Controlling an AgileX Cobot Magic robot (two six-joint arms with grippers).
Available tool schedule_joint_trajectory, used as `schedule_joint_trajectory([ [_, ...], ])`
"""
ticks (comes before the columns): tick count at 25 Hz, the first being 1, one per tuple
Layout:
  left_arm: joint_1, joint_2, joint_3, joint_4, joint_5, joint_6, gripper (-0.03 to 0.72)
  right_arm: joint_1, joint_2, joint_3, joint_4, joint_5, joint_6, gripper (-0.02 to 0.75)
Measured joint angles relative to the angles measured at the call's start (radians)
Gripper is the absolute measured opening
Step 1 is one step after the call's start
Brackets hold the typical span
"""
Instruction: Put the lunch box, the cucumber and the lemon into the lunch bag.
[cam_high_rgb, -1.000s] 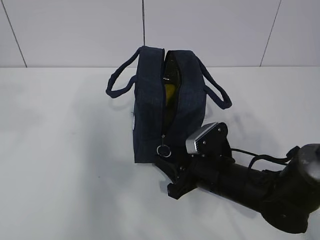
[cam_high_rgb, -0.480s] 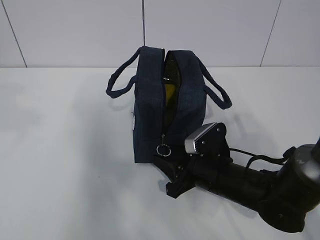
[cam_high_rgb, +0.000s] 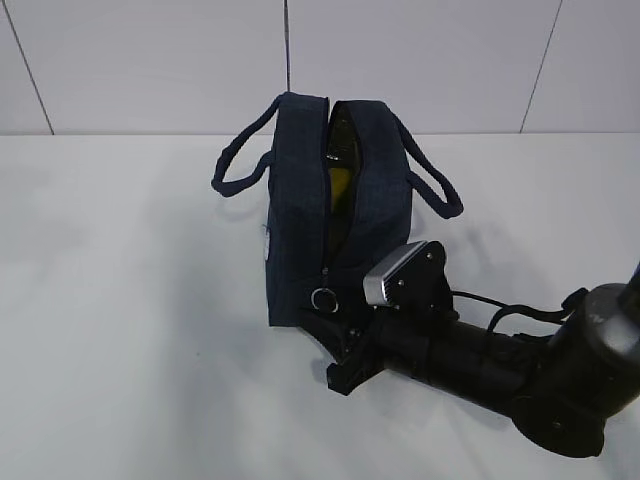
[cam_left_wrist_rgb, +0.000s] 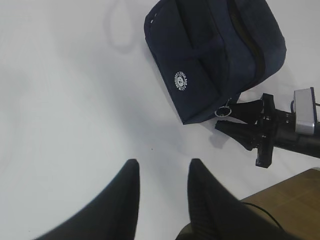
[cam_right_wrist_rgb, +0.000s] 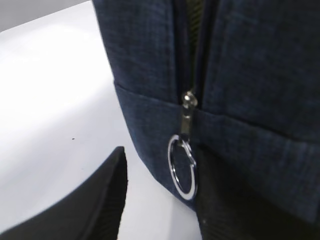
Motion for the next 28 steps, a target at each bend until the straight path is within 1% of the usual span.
schedule_joint_trajectory([
  [6, 0.0, 0.0, 0.0, -0.006, 0.0, 0.0, 0.236, 0.0, 0.0, -0.016, -0.043, 0.0, 0.0, 0.351],
  [21, 0.0, 0.0, 0.0, -0.008, 0.0, 0.0, 0.237, 0.0, 0.001, -0.016, 0.023, -0.001, -0.002, 0.351],
  [28, 0.0, 0.0, 0.0, -0.017, 0.0, 0.0, 0.237, 0.0, 0.001, -0.016, 0.027, -0.001, -0.002, 0.351],
])
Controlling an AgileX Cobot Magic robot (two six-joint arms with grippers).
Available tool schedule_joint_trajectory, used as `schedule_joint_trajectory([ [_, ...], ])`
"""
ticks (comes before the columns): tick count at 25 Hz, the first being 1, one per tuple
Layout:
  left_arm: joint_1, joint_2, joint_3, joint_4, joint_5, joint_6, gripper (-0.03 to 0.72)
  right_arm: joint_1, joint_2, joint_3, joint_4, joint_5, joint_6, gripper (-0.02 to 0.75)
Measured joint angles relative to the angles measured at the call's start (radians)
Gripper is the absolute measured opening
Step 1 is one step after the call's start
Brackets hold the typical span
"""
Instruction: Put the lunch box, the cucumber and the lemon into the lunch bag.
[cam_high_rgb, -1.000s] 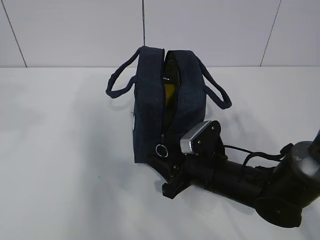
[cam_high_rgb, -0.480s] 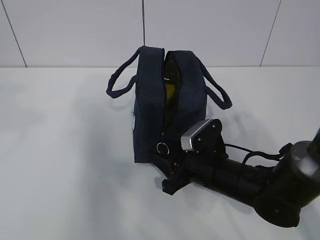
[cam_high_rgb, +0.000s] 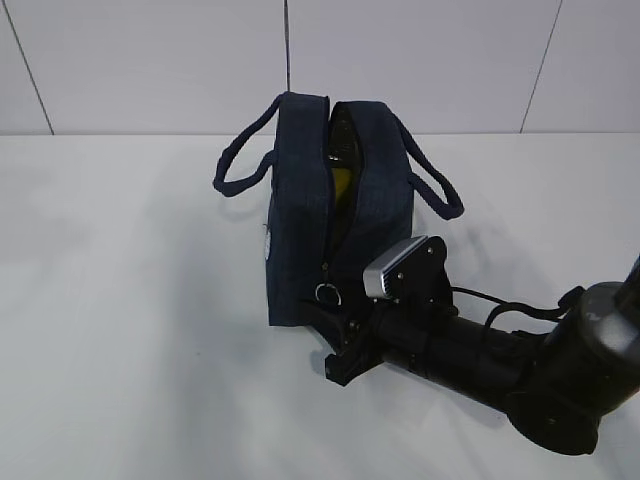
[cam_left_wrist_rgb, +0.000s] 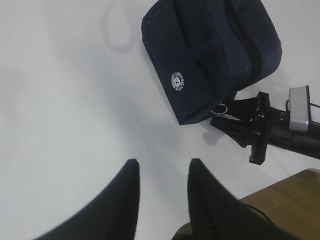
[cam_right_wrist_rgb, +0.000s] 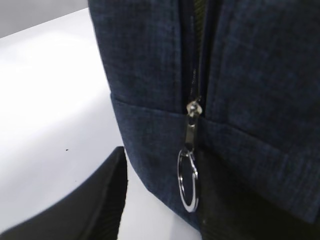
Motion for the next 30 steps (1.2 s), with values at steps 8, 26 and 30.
schedule_joint_trajectory([
  [8, 0.0, 0.0, 0.0, -0.006, 0.0, 0.0, 0.237, 0.0, 0.0, 0.0, 0.008, 0.0, 0.0, 0.298],
  [26, 0.0, 0.01, 0.0, -0.054, 0.012, 0.028, 0.238, 0.0, 0.0, 0.0, 0.022, 0.019, 0.023, 0.099],
  [30, 0.0, 0.032, 0.0, -0.054, 0.037, 0.054, 0.243, 0.0, 0.0, 0.0, 0.016, 0.042, 0.062, 0.017],
])
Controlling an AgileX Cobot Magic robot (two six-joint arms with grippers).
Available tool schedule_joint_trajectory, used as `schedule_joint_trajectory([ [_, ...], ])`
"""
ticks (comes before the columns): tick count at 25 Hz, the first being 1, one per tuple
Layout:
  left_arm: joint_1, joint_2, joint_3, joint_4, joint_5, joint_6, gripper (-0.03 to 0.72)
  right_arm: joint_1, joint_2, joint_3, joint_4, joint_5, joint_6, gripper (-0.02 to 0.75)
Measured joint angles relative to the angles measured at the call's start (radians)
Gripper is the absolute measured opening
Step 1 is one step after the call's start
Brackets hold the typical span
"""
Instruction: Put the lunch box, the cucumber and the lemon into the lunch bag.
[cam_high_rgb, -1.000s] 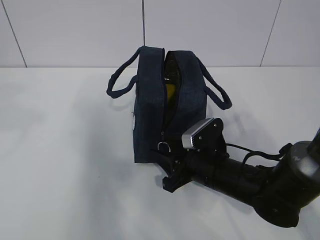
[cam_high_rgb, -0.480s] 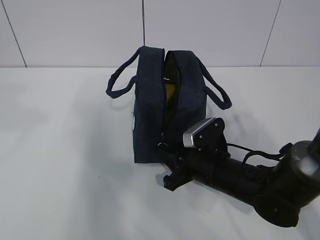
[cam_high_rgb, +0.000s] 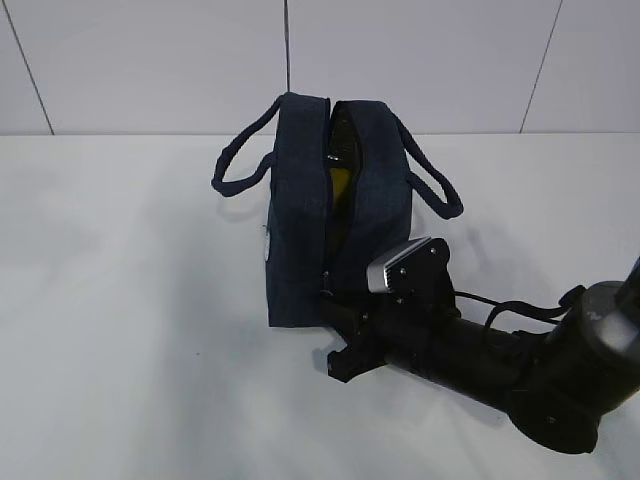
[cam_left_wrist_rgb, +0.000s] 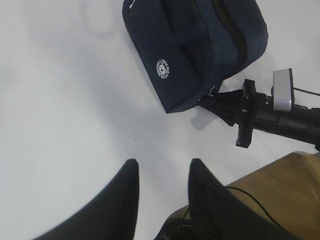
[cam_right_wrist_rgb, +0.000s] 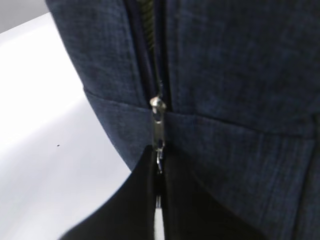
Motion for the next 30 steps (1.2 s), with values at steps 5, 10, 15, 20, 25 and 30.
schedule_joint_trajectory([
  [5, 0.0, 0.028, 0.0, 0.018, 0.015, 0.063, 0.245, 0.0, 0.0, -0.001, -0.008, 0.004, 0.016, 0.017],
  [10, -0.033, 0.067, 0.0, 0.047, 0.055, 0.126, 0.245, 0.0, -0.002, 0.006, -0.01, 0.004, 0.115, 0.018],
  [15, -0.119, 0.111, 0.0, 0.127, 0.049, 0.135, 0.252, 0.0, -0.031, 0.024, -0.018, 0.013, 0.158, 0.017],
  [20, -0.17, 0.174, 0.0, 0.153, -0.006, 0.137, 0.255, 0.0, -0.074, 0.052, -0.038, 0.027, 0.184, 0.017],
  [25, -0.179, 0.253, 0.0, 0.17, -0.038, 0.137, 0.256, 0.0, -0.141, 0.093, -0.043, 0.027, 0.187, 0.017],
  [30, -0.203, 0.299, 0.0, 0.188, -0.115, 0.138, 0.256, 0.0, -0.194, 0.12, -0.048, 0.063, 0.191, 0.018],
])
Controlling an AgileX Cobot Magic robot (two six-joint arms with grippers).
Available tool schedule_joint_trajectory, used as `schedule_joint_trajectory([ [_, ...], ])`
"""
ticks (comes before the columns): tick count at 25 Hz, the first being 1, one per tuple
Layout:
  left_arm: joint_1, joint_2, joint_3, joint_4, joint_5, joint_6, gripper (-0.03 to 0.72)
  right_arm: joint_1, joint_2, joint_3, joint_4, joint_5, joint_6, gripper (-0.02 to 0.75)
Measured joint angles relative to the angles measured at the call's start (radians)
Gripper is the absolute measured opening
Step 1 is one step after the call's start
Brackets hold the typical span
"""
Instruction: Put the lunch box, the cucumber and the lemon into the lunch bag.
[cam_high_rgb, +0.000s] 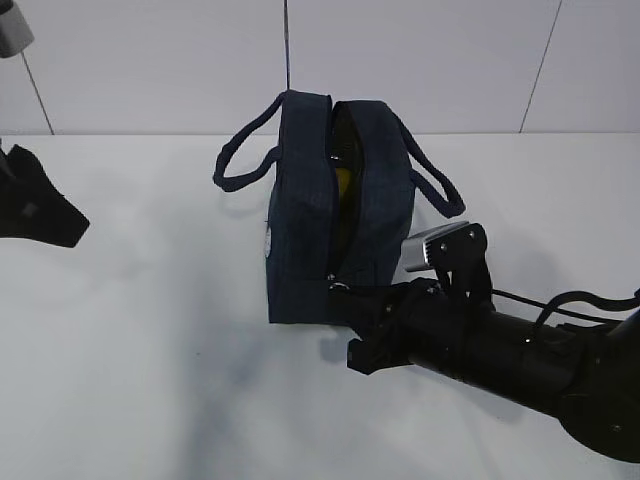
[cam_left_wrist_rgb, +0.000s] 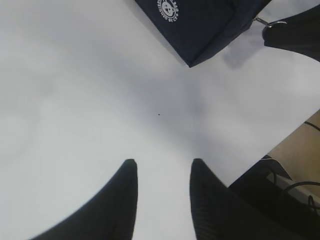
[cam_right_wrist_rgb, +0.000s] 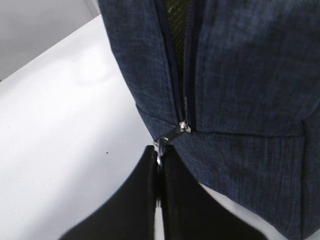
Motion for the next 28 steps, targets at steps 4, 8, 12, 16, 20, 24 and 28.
schedule_joint_trajectory([
  [4, -0.04, 0.036, 0.0, 0.002, -0.02, 0.0, 0.257, 0.0, -0.026, 0.004, -0.005, 0.021, 0.0, 0.018],
  [8, -0.077, 0.085, 0.0, 0.003, -0.054, 0.002, 0.256, 0.0, -0.056, 0.007, -0.008, 0.039, 0.002, 0.017],
  [12, -0.107, 0.134, 0.0, 0.004, -0.111, 0.015, 0.256, 0.0, -0.092, 0.008, -0.023, 0.1, 0.002, 0.017],
  [16, -0.151, 0.192, 0.0, 0.004, -0.17, 0.035, 0.256, 0.0, -0.118, 0.008, -0.039, 0.139, 0.002, 0.017],
  [20, -0.195, 0.229, 0.0, 0.004, -0.251, 0.043, 0.256, 0.0, -0.146, 0.008, -0.04, 0.179, -0.004, 0.017],
  [24, -0.229, 0.265, 0.0, 0.004, -0.32, 0.045, 0.258, 0.0, -0.17, 0.008, -0.041, 0.197, -0.021, 0.017],
  [28, -0.258, 0.302, 0.0, 0.004, -0.353, 0.049, 0.314, 0.0, -0.17, 0.008, -0.043, 0.199, -0.021, 0.017],
])
